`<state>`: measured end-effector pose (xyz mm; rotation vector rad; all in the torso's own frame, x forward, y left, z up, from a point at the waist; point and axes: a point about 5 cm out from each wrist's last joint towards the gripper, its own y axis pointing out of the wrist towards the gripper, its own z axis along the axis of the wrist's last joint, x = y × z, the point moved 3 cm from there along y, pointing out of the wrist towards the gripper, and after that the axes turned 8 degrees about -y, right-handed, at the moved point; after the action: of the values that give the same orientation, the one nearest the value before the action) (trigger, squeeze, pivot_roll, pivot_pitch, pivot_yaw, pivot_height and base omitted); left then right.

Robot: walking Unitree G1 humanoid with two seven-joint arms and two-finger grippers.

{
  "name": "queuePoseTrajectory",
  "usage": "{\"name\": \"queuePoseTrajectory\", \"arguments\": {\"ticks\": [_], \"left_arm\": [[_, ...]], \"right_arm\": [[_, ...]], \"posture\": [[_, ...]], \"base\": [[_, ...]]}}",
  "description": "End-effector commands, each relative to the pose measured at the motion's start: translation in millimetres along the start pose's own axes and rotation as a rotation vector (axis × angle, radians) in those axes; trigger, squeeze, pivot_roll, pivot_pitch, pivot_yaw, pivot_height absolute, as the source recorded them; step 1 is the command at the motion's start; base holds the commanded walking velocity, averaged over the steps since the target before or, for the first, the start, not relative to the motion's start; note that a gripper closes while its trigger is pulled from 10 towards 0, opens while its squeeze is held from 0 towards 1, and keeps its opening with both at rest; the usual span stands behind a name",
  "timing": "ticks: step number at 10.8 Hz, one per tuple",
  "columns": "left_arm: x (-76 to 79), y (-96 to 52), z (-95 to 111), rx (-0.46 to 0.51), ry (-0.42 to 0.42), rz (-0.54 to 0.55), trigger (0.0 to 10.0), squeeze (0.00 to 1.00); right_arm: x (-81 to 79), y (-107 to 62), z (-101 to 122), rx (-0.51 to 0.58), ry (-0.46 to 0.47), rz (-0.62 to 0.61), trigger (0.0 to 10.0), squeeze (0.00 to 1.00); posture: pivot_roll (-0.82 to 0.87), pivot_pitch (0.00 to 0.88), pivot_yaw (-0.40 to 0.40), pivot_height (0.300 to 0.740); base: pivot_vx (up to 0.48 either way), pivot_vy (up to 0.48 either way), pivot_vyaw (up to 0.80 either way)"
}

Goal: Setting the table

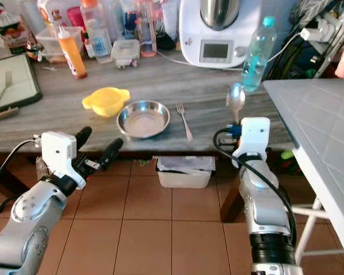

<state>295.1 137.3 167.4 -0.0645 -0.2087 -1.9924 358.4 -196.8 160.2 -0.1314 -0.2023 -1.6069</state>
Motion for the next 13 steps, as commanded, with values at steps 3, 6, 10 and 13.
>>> {"name": "queuePoseTrajectory", "arguments": {"ticks": [3,6,10,13], "left_arm": [[-0.8,-1.0,-2.2,-0.010,0.004,-0.007,10.0,0.00],[-0.1,-0.2,-3.4,-0.017,0.005,-0.012,10.0,0.00],[0.2,-1.1,-6.0,-0.028,0.010,-0.013,10.0,0.00],[-1.3,-2.3,-8.1,-0.039,0.008,-0.006,10.0,0.00]], "right_arm": [[2.3,-2.5,1.9,-0.008,0.003,-0.004,10.0,0.00],[1.1,-1.9,2.6,-0.012,0.004,-0.004,10.0,0.00],[0.7,-0.9,2.5,-0.016,0.001,0.000,10.0,0.00],[-4.8,-2.7,0.2,-0.028,0.003,0.018,10.0,0.00]], "posture": [[0.03,0.075,0.051,0.740],[0.03,0.074,0.054,0.740],[0.03,0.073,0.052,0.740],[0.03,0.073,0.052,0.740]], "base": [[0.347,0.000,0.00],[0.342,0.000,0.00],[0.338,0.000,0.00],[0.316,0.000,0.00]]}}
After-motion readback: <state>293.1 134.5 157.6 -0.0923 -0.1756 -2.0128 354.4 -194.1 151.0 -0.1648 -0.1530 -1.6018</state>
